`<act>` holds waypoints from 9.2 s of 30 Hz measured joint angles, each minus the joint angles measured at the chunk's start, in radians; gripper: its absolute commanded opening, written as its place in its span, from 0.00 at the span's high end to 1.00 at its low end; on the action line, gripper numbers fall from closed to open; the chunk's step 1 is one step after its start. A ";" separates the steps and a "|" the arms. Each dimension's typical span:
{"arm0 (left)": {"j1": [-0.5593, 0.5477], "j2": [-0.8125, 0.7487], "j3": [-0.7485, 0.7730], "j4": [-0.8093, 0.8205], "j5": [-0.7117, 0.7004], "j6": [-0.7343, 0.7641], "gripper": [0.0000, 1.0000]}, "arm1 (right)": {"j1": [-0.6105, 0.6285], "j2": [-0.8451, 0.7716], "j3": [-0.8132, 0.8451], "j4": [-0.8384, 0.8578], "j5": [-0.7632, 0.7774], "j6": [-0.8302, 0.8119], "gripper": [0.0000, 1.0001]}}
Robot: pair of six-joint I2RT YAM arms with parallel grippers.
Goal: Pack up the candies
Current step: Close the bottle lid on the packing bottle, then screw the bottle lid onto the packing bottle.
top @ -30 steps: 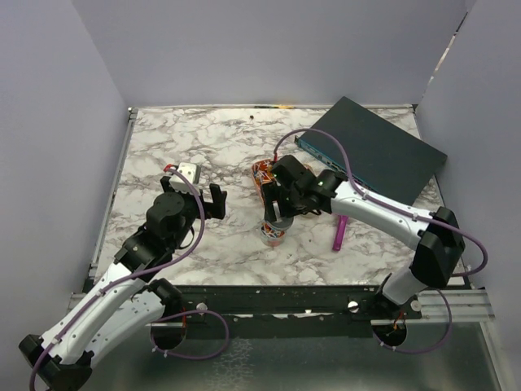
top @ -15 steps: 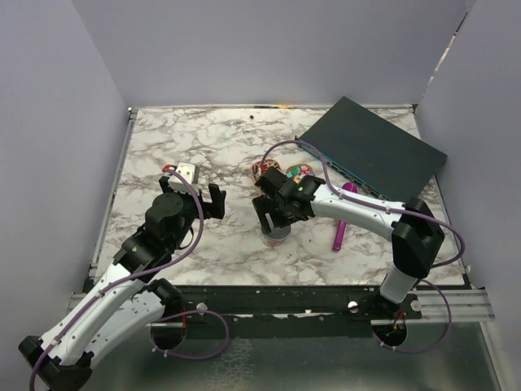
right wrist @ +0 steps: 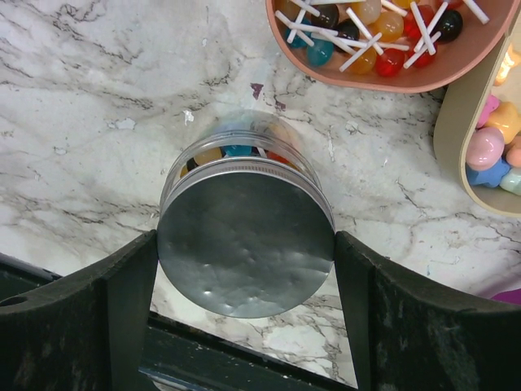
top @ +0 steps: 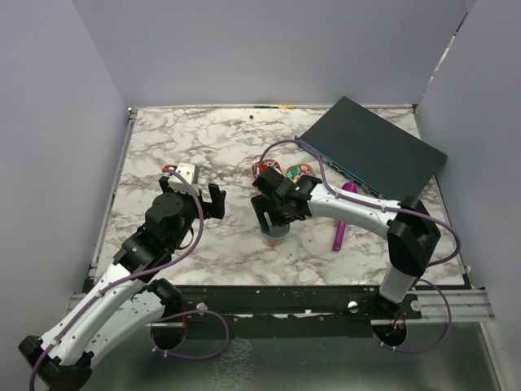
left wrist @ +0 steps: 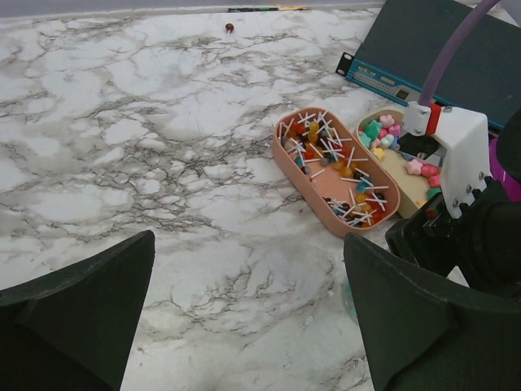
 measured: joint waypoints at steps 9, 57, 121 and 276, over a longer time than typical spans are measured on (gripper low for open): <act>0.000 0.000 0.000 0.000 0.000 0.000 0.01 | 0.000 0.029 0.021 0.003 0.011 0.000 0.28; 0.000 -0.002 0.000 0.000 0.000 0.003 0.01 | 0.032 0.029 0.029 0.011 0.059 0.028 0.00; 0.000 0.000 0.000 0.000 0.000 0.003 0.01 | 0.037 -0.035 -0.037 0.108 0.055 0.071 0.42; -0.006 0.057 -0.007 0.003 0.144 -0.034 0.01 | -0.002 -0.195 -0.175 0.181 0.120 0.050 0.79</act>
